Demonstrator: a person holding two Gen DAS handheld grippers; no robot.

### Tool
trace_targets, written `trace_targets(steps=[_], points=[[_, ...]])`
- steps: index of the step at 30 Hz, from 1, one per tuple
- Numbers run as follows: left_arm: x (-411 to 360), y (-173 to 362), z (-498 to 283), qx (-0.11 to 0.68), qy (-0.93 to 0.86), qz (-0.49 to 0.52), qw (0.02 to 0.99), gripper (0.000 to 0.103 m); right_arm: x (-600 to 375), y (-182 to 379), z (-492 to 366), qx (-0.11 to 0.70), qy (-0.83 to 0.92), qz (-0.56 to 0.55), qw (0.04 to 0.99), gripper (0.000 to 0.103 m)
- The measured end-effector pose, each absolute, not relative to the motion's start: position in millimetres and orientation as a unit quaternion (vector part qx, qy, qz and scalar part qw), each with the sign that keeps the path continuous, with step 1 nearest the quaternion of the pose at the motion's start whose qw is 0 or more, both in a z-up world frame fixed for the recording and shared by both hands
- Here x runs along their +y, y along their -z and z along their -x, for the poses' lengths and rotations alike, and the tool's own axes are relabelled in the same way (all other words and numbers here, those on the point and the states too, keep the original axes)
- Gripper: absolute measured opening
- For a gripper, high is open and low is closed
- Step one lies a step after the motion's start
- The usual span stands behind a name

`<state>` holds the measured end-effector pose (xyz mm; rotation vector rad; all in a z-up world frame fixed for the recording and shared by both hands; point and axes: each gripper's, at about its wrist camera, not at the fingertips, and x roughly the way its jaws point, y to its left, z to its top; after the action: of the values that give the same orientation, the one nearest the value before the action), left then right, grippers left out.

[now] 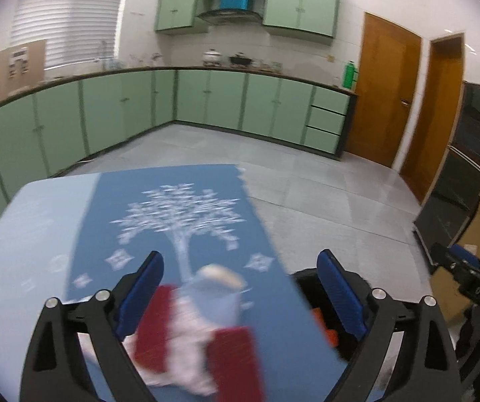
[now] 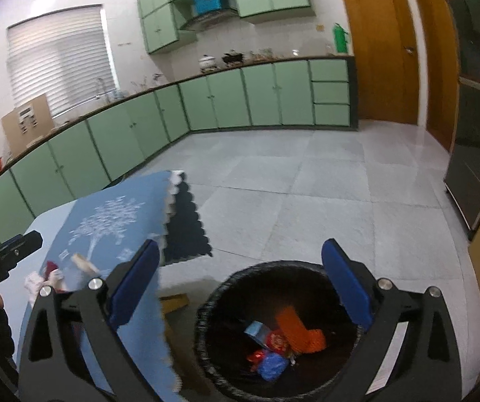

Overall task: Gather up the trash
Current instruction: 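Move both tools back over the tissue and red pads on the table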

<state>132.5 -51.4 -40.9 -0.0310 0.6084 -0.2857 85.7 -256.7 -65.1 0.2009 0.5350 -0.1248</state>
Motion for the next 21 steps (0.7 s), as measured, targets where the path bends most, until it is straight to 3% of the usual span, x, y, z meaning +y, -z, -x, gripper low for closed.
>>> trace_targets(steps=[10, 21], points=[[34.1, 56.8, -100.1, 0.305, 0.065, 0.028, 0.95, 0.091, -172.2, 62.9, -87.1, 0.262, -0.003, -0.077, 0.962, 0.095], [78.2, 83.7, -78.7, 0.318, 0.025, 0.021, 0.947, 0.091, -90.1, 88.7, -87.5, 0.279, -0.056, -0.047, 0.957, 0.095]])
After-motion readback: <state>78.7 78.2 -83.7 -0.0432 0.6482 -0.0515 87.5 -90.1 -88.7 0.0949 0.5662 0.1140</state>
